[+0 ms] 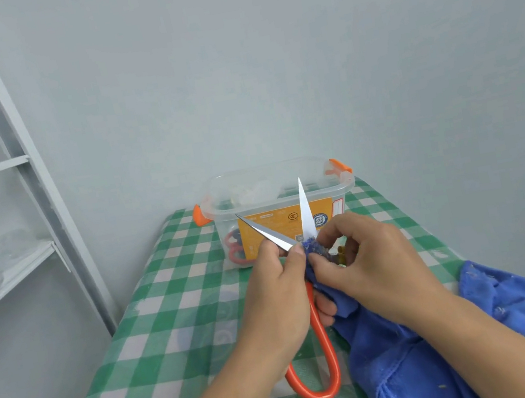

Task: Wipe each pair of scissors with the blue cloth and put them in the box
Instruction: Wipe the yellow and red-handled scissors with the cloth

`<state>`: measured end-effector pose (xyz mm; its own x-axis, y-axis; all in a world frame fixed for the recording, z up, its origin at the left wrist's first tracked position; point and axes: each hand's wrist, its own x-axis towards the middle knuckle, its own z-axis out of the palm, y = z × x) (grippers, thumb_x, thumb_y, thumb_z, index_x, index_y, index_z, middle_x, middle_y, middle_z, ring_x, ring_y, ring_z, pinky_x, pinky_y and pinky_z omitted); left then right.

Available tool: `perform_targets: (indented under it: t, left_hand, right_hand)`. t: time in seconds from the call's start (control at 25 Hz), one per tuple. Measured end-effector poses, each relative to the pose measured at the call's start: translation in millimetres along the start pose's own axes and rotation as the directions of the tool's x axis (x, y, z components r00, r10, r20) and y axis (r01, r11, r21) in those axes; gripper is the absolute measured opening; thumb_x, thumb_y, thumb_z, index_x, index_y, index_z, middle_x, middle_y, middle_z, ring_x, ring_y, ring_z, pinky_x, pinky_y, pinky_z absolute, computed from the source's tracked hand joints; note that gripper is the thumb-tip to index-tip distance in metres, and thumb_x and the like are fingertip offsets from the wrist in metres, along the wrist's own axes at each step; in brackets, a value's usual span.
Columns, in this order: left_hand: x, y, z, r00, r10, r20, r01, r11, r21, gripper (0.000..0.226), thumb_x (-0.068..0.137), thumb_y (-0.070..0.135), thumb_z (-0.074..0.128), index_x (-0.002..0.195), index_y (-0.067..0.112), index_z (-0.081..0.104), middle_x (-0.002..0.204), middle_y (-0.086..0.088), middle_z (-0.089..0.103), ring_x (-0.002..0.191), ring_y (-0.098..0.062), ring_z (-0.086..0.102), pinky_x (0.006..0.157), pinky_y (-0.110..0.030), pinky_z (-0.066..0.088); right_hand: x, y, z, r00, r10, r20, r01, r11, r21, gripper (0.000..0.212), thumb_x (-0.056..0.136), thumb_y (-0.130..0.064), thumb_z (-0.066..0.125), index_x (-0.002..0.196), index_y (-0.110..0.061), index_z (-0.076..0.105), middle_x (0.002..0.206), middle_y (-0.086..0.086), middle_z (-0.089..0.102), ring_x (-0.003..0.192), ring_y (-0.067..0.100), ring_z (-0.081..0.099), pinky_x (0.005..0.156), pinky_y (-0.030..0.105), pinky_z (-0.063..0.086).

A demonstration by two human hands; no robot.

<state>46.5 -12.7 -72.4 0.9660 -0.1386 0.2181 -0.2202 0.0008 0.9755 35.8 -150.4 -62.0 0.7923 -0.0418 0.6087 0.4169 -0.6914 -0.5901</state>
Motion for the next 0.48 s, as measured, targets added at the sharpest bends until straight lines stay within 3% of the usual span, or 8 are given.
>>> perform_targets:
  t: [0.2, 0.32, 0.48]
  left_hand:
    - [0.4, -1.4, 0.8, 0.999, -0.02, 0.032, 0.022, 0.999, -0.05, 0.019, 0.107, 0.022, 0.041, 0.1, 0.006, 0.049, 0.063, -0.023, 0.061, 0.048, -0.03, 0.057, 0.048, -0.037, 0.052]
    - [0.7, -0.9, -0.9, 1.0, -0.021, 0.021, 0.022, 0.999, -0.041, 0.019, 0.107, 0.022, 0.042, 0.098, 0.007, 0.049, 0.066, -0.03, 0.061, 0.048, -0.03, 0.058, 0.048, -0.037, 0.052]
    - [1.1, -3.2, -1.6, 0.999, -0.035, 0.036, 0.036, 0.999, -0.038, 0.021, 0.107, 0.023, 0.042, 0.099, 0.004, 0.048, 0.065, -0.03, 0.061, 0.049, -0.031, 0.057, 0.048, -0.037, 0.052]
  right_hand:
    - [4.0, 7.7, -6.1, 0.99, 0.112, 0.08, -0.117, 0.992, 0.052, 0.017, 0.074, -0.041, 0.074, 0.075, -0.029, 0.061, 0.076, -0.024, 0.064, 0.057, 0.0, 0.053, 0.058, 0.025, 0.039]
    - [2.8, 9.1, -8.4, 0.982, 0.117, 0.147, -0.124, 0.991, 0.043, 0.013, 0.072, -0.029, 0.075, 0.078, -0.029, 0.063, 0.073, -0.026, 0.062, 0.058, -0.004, 0.052, 0.058, 0.021, 0.035]
    - [1.7, 9.3, -6.2, 0.986, 0.112, 0.12, -0.117, 0.992, 0.037, 0.014, 0.071, -0.033, 0.076, 0.075, -0.03, 0.063, 0.073, -0.025, 0.063, 0.059, -0.003, 0.053, 0.057, 0.02, 0.036]
